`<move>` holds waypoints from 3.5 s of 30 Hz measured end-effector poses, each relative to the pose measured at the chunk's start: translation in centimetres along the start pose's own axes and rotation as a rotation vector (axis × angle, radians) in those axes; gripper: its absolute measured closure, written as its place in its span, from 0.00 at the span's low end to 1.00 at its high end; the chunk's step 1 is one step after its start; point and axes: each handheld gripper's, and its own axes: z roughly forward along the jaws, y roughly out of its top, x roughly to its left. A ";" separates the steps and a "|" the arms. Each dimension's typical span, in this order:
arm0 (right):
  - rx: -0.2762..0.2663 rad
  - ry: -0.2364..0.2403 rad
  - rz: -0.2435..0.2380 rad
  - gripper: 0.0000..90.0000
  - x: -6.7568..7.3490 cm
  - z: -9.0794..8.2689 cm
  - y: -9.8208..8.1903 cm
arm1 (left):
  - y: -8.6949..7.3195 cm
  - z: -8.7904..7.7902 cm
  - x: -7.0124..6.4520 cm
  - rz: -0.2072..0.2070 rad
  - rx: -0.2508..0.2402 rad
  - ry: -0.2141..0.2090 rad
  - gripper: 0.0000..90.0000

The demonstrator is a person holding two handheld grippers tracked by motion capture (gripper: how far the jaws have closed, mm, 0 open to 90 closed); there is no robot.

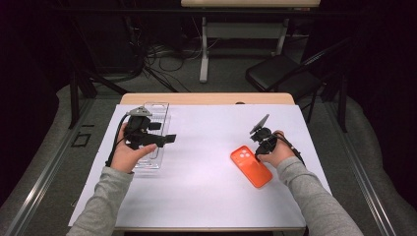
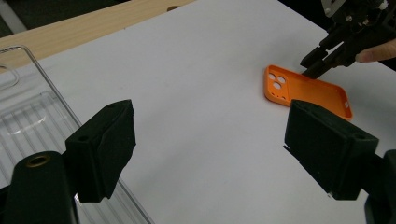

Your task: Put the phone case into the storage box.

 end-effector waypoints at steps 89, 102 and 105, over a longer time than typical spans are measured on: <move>0.055 0.021 0.006 0.99 0.4 0.8 -0.2 | -0.2 0.4 0.2 -0.010 0.011 0.009 0.18; 0.024 0.021 0.018 0.99 0.3 -0.2 -0.5 | -0.3 0.5 0.2 -0.011 0.011 0.011 0.18; 0.023 0.016 0.015 0.99 0.4 -0.8 -0.6 | -0.3 0.6 0.1 -0.011 0.014 0.010 0.18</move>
